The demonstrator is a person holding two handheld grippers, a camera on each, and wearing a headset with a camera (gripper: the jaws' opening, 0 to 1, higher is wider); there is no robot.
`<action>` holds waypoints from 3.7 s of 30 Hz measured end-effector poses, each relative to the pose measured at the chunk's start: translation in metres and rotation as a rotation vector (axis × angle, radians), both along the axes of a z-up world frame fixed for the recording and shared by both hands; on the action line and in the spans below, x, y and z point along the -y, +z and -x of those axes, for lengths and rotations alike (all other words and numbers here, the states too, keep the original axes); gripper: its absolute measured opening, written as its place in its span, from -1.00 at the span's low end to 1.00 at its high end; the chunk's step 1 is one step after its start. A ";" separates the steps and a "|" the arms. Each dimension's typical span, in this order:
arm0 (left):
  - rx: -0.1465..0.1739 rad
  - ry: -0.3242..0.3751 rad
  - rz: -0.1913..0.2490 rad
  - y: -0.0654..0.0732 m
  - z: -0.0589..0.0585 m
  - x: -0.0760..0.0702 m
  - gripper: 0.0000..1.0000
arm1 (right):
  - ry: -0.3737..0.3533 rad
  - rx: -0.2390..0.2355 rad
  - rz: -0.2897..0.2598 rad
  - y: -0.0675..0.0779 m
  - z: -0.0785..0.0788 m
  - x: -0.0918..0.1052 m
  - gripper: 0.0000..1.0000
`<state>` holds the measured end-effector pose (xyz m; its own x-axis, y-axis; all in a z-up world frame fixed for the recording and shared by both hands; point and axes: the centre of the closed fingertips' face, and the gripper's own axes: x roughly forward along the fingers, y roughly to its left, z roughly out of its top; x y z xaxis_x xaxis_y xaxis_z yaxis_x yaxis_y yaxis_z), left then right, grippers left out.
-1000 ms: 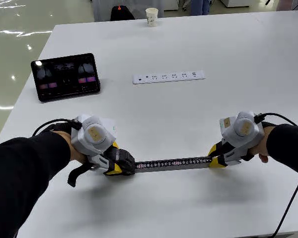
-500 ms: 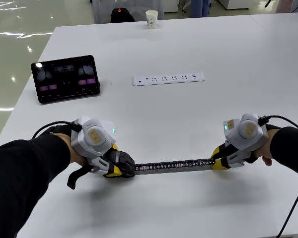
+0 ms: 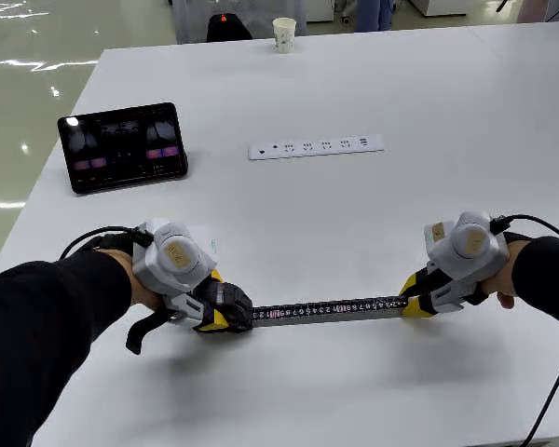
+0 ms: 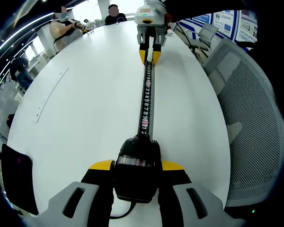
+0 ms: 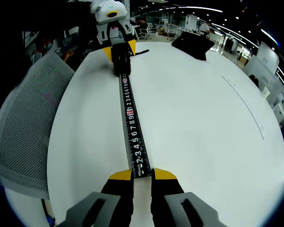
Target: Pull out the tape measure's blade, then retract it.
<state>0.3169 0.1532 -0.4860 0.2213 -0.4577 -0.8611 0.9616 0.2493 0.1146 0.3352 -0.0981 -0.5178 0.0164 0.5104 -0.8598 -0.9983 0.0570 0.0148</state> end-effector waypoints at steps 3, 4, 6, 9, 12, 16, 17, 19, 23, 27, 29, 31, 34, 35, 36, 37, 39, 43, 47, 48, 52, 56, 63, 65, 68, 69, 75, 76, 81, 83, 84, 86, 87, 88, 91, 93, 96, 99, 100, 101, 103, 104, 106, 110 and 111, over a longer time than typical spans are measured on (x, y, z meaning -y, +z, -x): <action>0.000 0.001 0.001 0.000 0.000 0.000 -0.40 | 0.001 0.000 0.003 0.000 0.000 0.000 -0.81; 0.000 0.000 0.001 0.000 0.000 0.000 -0.40 | 0.002 0.001 0.004 0.000 0.000 0.001 -0.81; 0.000 0.001 0.001 0.000 0.001 0.000 -0.40 | 0.000 0.000 0.002 0.000 0.001 0.000 -0.81; 0.001 0.002 0.003 0.000 0.000 0.000 -0.40 | -0.006 -0.004 0.000 0.001 0.001 -0.001 -0.81; 0.002 0.003 0.007 0.000 0.000 0.000 -0.40 | -0.011 -0.008 0.000 0.001 0.002 -0.002 -0.80; 0.000 0.015 0.032 0.001 -0.001 0.000 -0.39 | -0.006 -0.008 0.007 0.001 0.003 -0.005 -0.78; -0.001 0.015 0.034 0.002 -0.001 0.000 -0.39 | 0.000 -0.006 0.013 0.001 0.003 -0.005 -0.78; 0.002 0.010 0.032 0.002 -0.001 0.001 -0.39 | 0.007 -0.003 0.021 0.001 0.002 -0.005 -0.77; 0.006 0.011 0.025 0.001 -0.002 0.001 -0.38 | 0.014 0.000 0.031 0.001 0.002 -0.005 -0.77; 0.008 0.022 0.029 0.001 -0.003 0.002 -0.37 | 0.014 0.004 0.033 0.000 0.001 -0.004 -0.77; 0.011 0.018 0.027 0.001 -0.003 0.002 -0.37 | 0.010 0.005 0.034 0.000 0.001 -0.004 -0.76; 0.011 0.019 0.026 0.001 -0.003 0.002 -0.37 | 0.009 0.006 0.037 -0.001 0.000 -0.004 -0.76; 0.005 0.019 0.030 0.002 -0.003 0.002 -0.37 | 0.004 0.012 0.043 -0.002 -0.001 -0.003 -0.76; 0.002 0.020 0.032 0.002 -0.003 0.002 -0.37 | 0.004 0.015 0.045 -0.002 -0.002 -0.003 -0.76; -0.002 0.022 0.031 0.003 -0.001 0.002 -0.36 | 0.002 0.017 0.049 -0.002 -0.002 -0.003 -0.75; -0.002 0.021 0.029 0.003 -0.001 0.002 -0.36 | 0.003 0.018 0.051 -0.002 -0.002 -0.003 -0.75; -0.002 0.020 0.023 0.004 0.000 0.003 -0.36 | -0.002 0.019 0.057 -0.002 -0.001 -0.003 -0.75; -0.003 0.003 -0.001 0.003 0.000 0.002 -0.36 | -0.018 0.028 0.049 -0.001 -0.002 -0.002 -0.75; -0.006 0.000 -0.006 0.002 -0.001 0.001 -0.36 | -0.017 0.045 0.053 -0.002 -0.002 -0.003 -0.74; -0.005 0.000 -0.007 0.003 -0.001 0.002 -0.36 | -0.013 0.056 0.058 -0.002 -0.003 -0.003 -0.74; 0.010 0.018 -0.008 0.004 -0.004 0.000 -0.29 | -0.024 0.082 0.050 -0.001 -0.003 -0.004 -0.70; -0.001 0.090 0.023 0.009 -0.005 -0.004 -0.23 | -0.077 0.101 -0.007 0.007 -0.002 -0.006 -0.65; -0.013 0.229 0.098 0.014 -0.009 -0.014 -0.07 | -0.180 0.109 -0.062 0.020 0.000 0.002 -0.59; -0.009 0.248 0.109 0.016 -0.010 -0.018 -0.03 | -0.206 0.115 -0.063 0.019 -0.003 0.008 -0.56; -0.008 0.292 0.129 0.021 -0.010 -0.027 0.03 | -0.271 0.111 -0.089 0.025 -0.003 0.016 -0.49; -0.009 0.304 0.136 0.023 -0.009 -0.030 0.06 | -0.282 0.113 -0.093 0.027 -0.003 0.018 -0.47; -0.013 0.421 0.190 0.029 -0.008 -0.048 0.19 | -0.381 0.116 -0.140 0.038 -0.003 0.034 -0.36; -0.015 0.452 0.201 0.031 -0.005 -0.053 0.22 | -0.398 0.112 -0.148 0.040 -0.002 0.037 -0.34; -0.006 0.541 0.247 0.034 0.002 -0.073 0.31 | -0.440 0.114 -0.170 0.048 0.005 0.049 -0.25; 0.009 0.582 0.265 0.036 0.004 -0.084 0.35 | -0.453 0.118 -0.171 0.050 0.010 0.054 -0.22; 0.016 0.613 0.274 0.036 0.004 -0.088 0.41 | -0.459 0.118 -0.173 0.051 0.011 0.056 -0.20; 0.011 0.651 0.279 0.033 0.010 -0.097 0.51 | -0.491 0.116 -0.188 0.053 0.015 0.061 -0.15; 0.011 0.658 0.287 0.033 0.013 -0.100 0.54 | -0.503 0.113 -0.197 0.052 0.017 0.062 -0.14; 0.015 0.665 0.294 0.033 0.016 -0.103 0.54 | -0.511 0.116 -0.202 0.051 0.020 0.064 -0.11; 0.015 0.695 0.324 0.033 0.026 -0.109 0.52 | -0.543 0.119 -0.220 0.047 0.027 0.071 -0.04; 0.021 0.708 0.321 0.032 0.031 -0.115 0.54 | -0.550 0.126 -0.225 0.047 0.031 0.074 0.00; 0.039 0.743 0.350 0.035 0.041 -0.121 0.55 | -0.549 0.120 -0.202 0.045 0.042 0.079 0.05; 0.061 0.767 0.378 0.040 0.050 -0.122 0.57 | -0.537 0.133 -0.190 0.048 0.050 0.084 0.12; 0.070 0.777 0.396 0.041 0.055 -0.123 0.59 | -0.537 0.136 -0.194 0.050 0.053 0.086 0.13; 0.073 0.783 0.404 0.042 0.057 -0.123 0.60 | -0.539 0.138 -0.198 0.051 0.055 0.087 0.15; 0.085 0.796 0.412 0.042 0.064 -0.125 0.67 | -0.541 0.143 -0.208 0.053 0.062 0.089 0.19; 0.087 0.797 0.418 0.042 0.066 -0.125 0.73 | -0.542 0.145 -0.208 0.053 0.064 0.091 0.19; 0.089 0.800 0.413 0.040 0.072 -0.126 0.83 | -0.544 0.149 -0.215 0.053 0.069 0.095 0.23; 0.103 0.786 0.388 0.037 0.081 -0.132 0.98 | -0.589 0.144 -0.243 0.055 0.075 0.102 0.37; 0.102 0.783 0.390 0.037 0.082 -0.133 0.98 | -0.598 0.144 -0.245 0.055 0.077 0.104 0.39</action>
<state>0.2349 0.2857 -0.4494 0.6620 -0.3998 -0.6340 0.4875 0.8722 -0.0409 0.2587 -0.2020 -0.4628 0.4640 0.5581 -0.6879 -0.7884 0.6143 -0.0334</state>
